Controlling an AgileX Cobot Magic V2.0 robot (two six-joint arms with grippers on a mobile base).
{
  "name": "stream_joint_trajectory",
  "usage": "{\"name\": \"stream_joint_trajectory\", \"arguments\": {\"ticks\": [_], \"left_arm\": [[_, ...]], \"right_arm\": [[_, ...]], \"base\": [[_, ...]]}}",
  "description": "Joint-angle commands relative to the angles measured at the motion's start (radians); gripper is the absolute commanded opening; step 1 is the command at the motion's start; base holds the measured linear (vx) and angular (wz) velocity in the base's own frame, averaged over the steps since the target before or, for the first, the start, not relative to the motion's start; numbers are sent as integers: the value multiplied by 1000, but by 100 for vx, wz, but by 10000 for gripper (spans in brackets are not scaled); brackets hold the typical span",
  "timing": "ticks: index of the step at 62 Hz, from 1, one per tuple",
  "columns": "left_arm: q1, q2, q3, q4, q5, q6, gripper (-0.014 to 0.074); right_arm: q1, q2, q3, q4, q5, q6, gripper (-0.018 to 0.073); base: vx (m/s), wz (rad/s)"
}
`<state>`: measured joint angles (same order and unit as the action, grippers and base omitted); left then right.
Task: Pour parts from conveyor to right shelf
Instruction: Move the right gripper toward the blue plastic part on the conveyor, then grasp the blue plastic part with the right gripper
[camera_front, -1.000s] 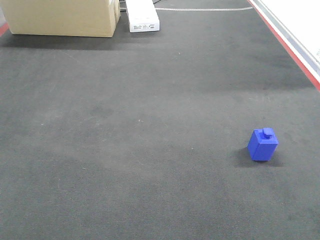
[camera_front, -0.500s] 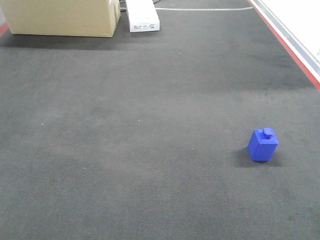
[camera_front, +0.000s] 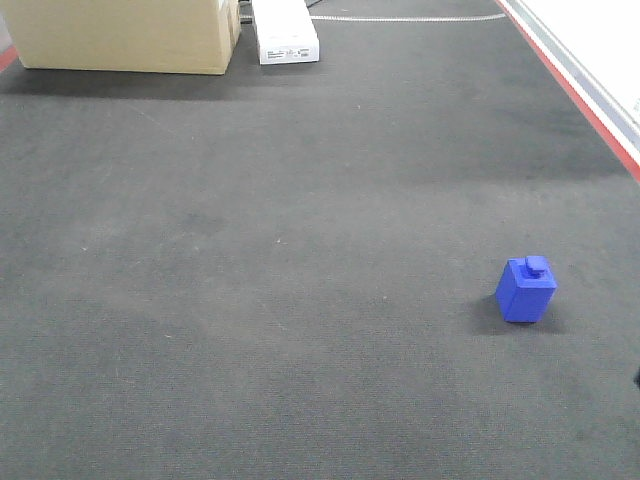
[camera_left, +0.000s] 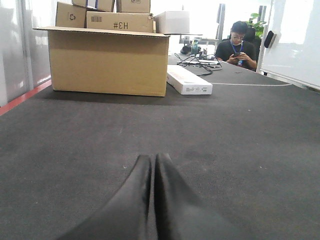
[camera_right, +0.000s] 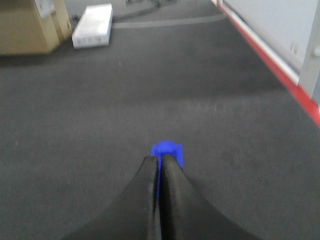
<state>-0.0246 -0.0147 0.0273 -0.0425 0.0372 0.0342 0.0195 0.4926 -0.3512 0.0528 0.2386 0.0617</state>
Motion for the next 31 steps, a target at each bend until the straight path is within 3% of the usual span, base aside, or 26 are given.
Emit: {"name": "stream_joint_trajectory", "arguments": {"ticks": [1, 17, 31], "left_arm": [[-4, -13, 31, -3, -77, -9, -6], [-4, -13, 31, -3, -77, -9, -6], [-1, -13, 31, -3, -77, -9, -6]], "right_arm": [[-2, 58, -33, 14, -72, -5, -9], [-2, 173, -98, 54, -28, -12, 20], [-2, 359, -312, -23, 181, -21, 216]], "base": [[0, 0], [0, 0], [0, 0]]}}
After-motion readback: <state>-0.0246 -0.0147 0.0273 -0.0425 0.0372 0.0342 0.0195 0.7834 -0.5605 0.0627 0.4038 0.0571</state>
